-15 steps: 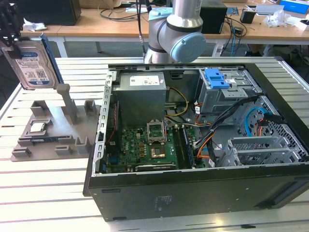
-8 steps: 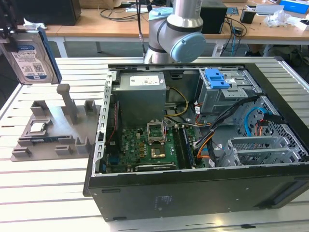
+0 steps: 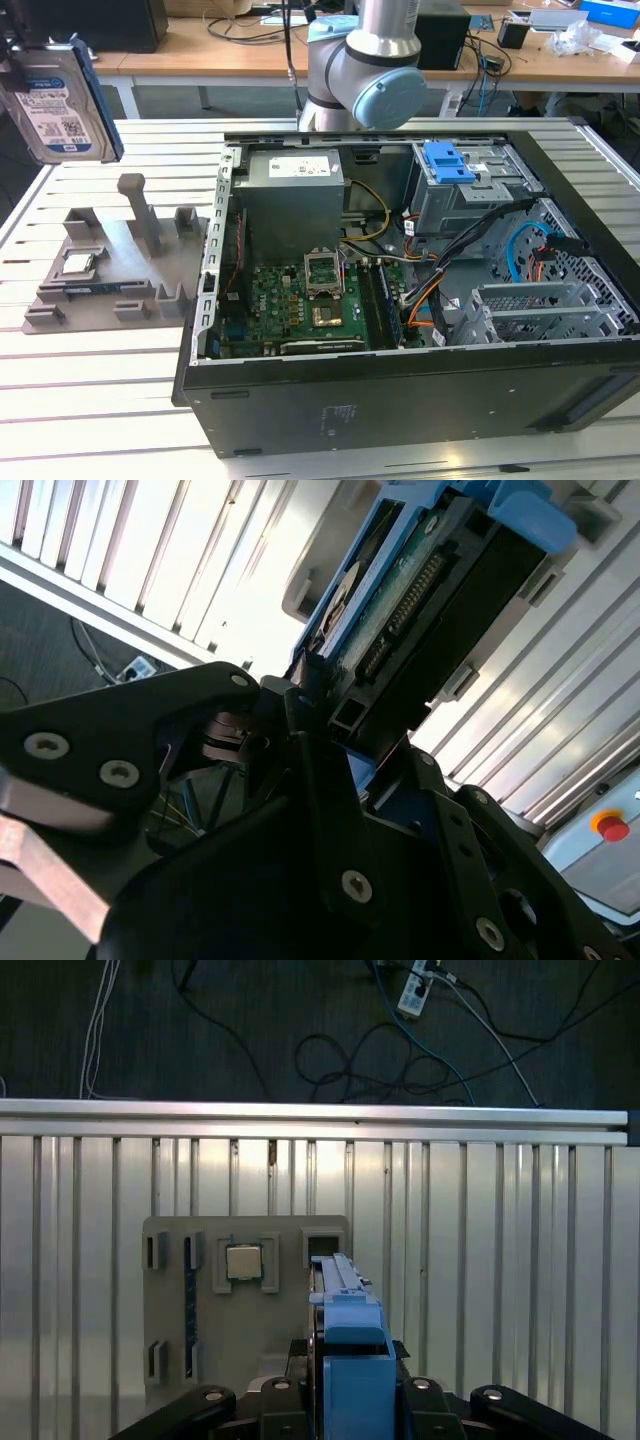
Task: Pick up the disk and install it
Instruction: 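Pick up the disk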
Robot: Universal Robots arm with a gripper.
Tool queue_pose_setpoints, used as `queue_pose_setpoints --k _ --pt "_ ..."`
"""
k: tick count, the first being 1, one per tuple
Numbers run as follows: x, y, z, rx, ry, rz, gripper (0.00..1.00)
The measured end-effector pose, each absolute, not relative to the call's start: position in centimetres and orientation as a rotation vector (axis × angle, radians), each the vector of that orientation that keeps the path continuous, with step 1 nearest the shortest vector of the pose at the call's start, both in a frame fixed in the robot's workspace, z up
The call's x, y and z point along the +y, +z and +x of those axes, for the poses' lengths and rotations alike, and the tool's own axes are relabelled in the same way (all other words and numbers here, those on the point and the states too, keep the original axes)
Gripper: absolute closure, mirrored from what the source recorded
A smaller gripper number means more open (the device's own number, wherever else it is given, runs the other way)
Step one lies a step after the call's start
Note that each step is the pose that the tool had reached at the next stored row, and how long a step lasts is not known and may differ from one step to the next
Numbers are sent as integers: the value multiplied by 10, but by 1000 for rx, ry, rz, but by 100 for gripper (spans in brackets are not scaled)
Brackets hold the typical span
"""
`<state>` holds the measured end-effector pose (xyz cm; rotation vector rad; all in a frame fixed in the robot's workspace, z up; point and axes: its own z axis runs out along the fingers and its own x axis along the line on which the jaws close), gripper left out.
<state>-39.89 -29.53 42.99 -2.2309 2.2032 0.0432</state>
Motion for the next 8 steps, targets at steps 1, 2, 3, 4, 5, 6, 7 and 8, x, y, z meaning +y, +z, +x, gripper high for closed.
queue_pose_setpoints --k 1,2,3,4,5,6,7,8 --pt "-295 432 -399 2203 43 -2231 63" --pt "-295 434 -399 2203 43 -2231 63" --pt "-295 436 -399 2203 43 -2231 63" --pt "-295 439 -399 2203 43 -2231 63" --pt "-295 442 -399 2203 43 -2231 63" --pt "-295 444 -399 2203 43 -2231 63" --pt "-295 446 -399 2203 43 -2231 63" --pt "-295 449 -399 2203 43 -2231 63"
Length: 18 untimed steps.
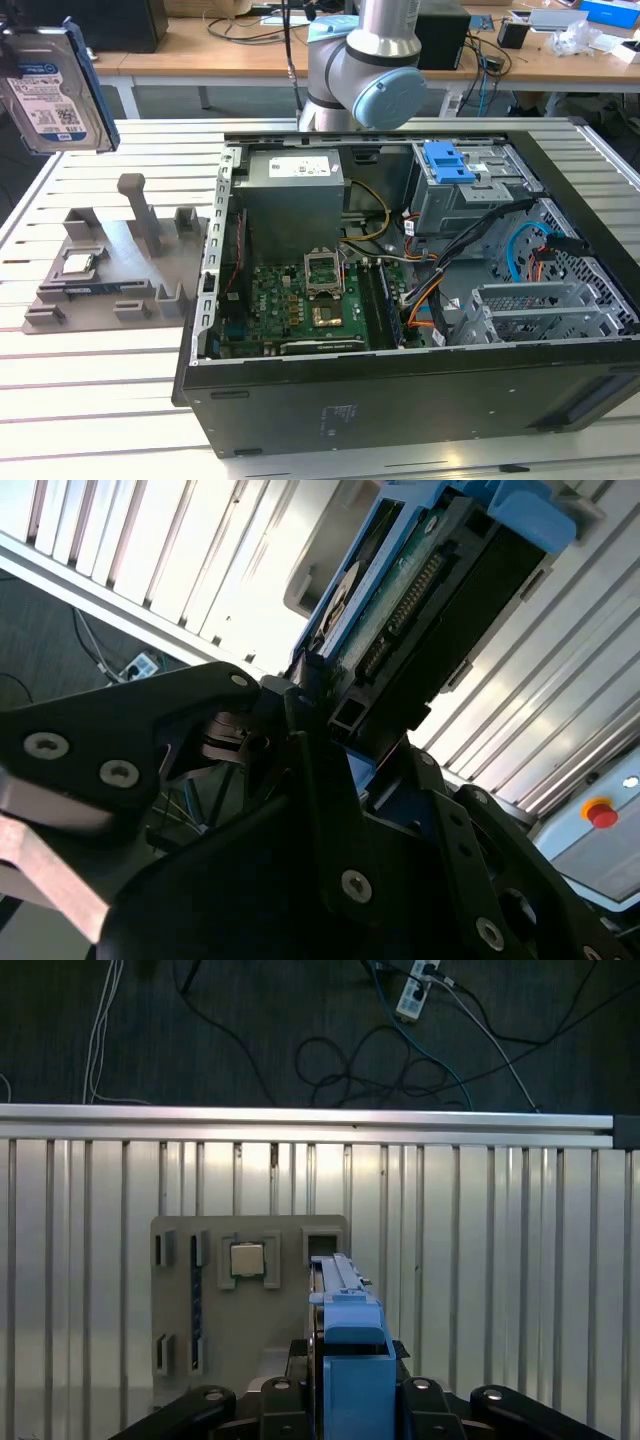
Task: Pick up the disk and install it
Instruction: 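Pick up the disk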
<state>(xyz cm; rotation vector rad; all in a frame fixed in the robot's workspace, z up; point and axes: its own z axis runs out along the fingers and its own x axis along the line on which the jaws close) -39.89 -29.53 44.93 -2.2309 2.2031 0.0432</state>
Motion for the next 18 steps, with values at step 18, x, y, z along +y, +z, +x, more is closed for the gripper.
queue_pose_setpoints --k 18 --pt "-295 492 -399 2203 43 -2231 63"
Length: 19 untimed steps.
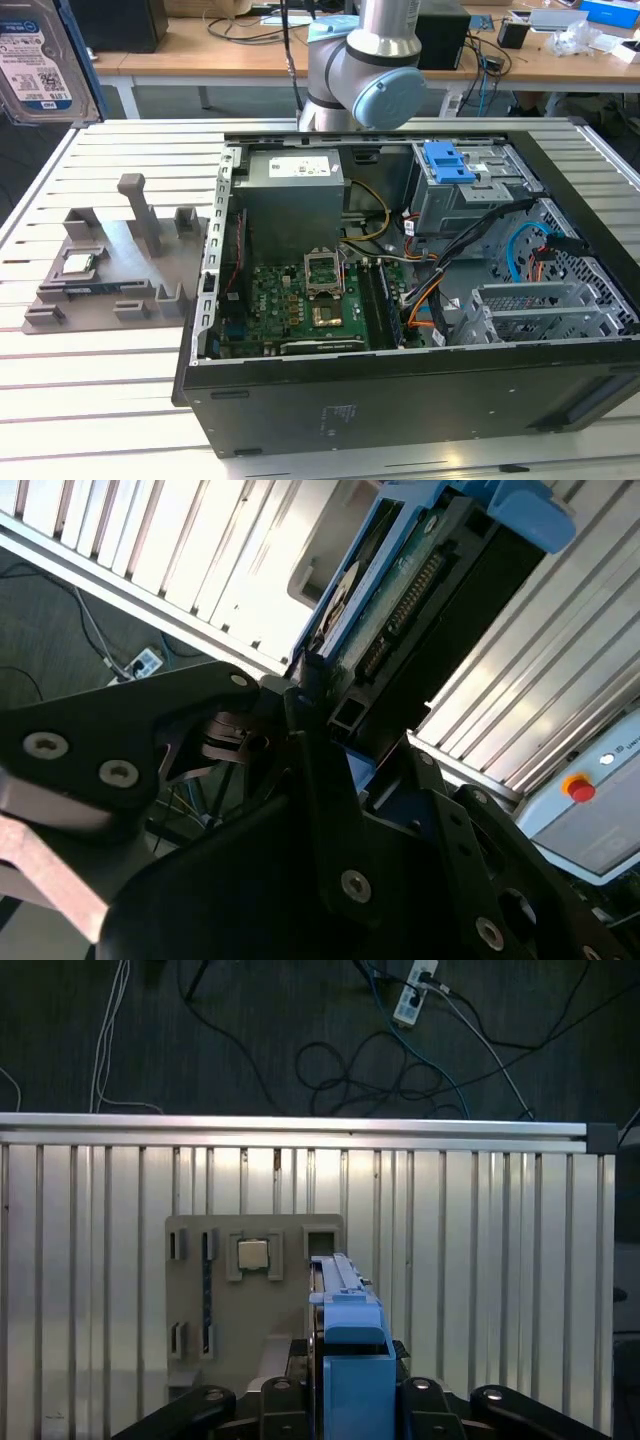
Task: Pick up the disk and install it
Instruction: 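Pick up the disk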
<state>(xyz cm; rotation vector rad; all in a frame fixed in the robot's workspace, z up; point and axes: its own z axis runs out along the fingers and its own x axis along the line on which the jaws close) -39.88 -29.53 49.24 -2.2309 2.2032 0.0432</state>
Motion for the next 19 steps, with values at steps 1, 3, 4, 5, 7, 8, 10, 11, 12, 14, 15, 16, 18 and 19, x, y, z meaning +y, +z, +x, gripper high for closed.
queue_pose_setpoints --k 1,3,4,5,7,8,10,11,12,14,15,16,18,19 --pt "-295 495 -399 2203 43 -2231 63" --pt "-295 498 -399 2203 43 -2231 63" --pt "-295 500 -399 2203 43 -2231 63" --pt "-295 502 -399 2203 43 -2231 63" --pt "-295 510 -399 2203 43 -2231 63" --pt "-295 513 -399 2203 43 -2231 63" --pt "-295 516 -399 2203 43 -2231 63" --pt "-295 518 -399 2203 43 -2231 63" --pt "-295 521 -399 2203 43 -2231 63" --pt "-295 525 -399 2203 43 -2231 63" --pt "-295 527 -399 2203 43 -2231 63" --pt "-295 531 -399 2203 43 -2231 63" --pt "-295 535 -399 2203 43 -2231 63" --pt "-295 537 -399 2203 43 -2231 63"
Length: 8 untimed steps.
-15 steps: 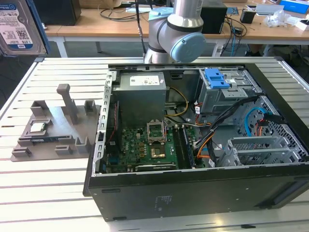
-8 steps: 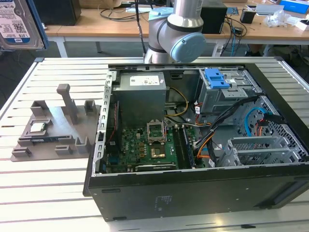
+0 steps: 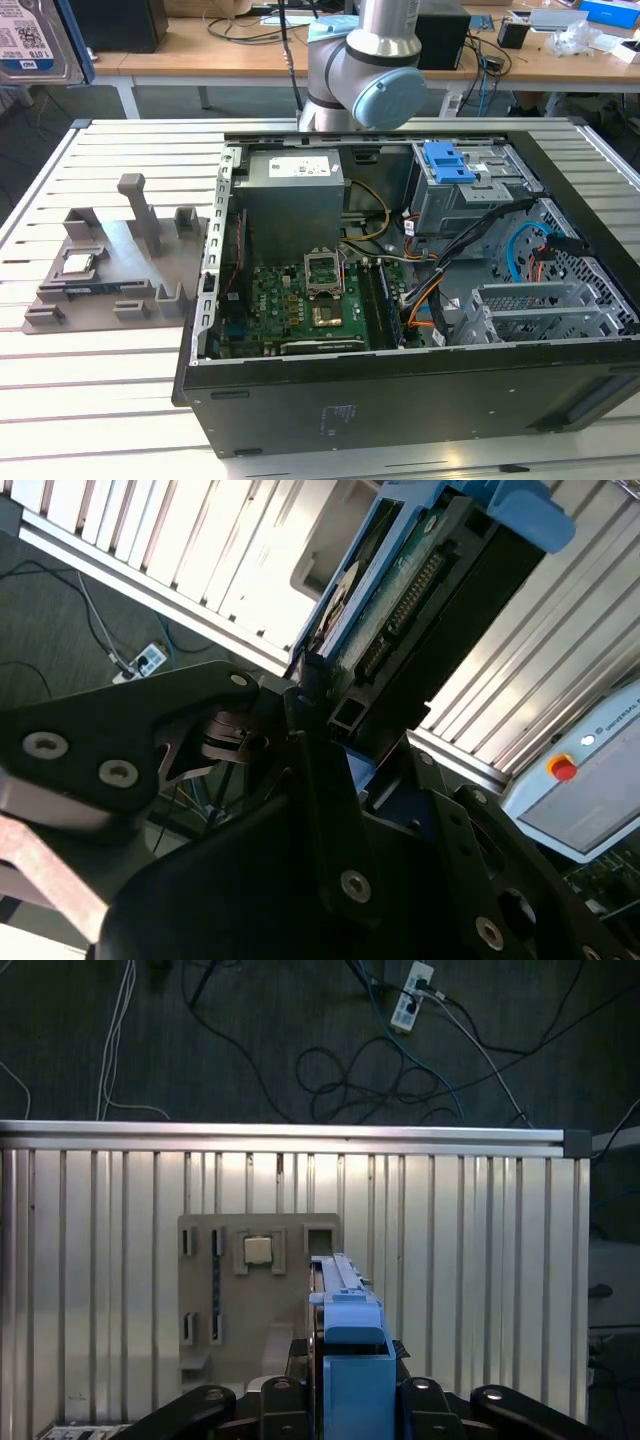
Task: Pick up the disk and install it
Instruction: 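Pick up the disk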
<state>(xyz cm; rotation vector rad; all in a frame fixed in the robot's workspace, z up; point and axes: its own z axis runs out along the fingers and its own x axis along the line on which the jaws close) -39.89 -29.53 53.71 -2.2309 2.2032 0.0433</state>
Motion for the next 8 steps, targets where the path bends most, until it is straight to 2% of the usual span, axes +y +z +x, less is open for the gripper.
queue_pose_setpoints --k 8 --pt "-295 555 -399 2203 43 -2231 63"
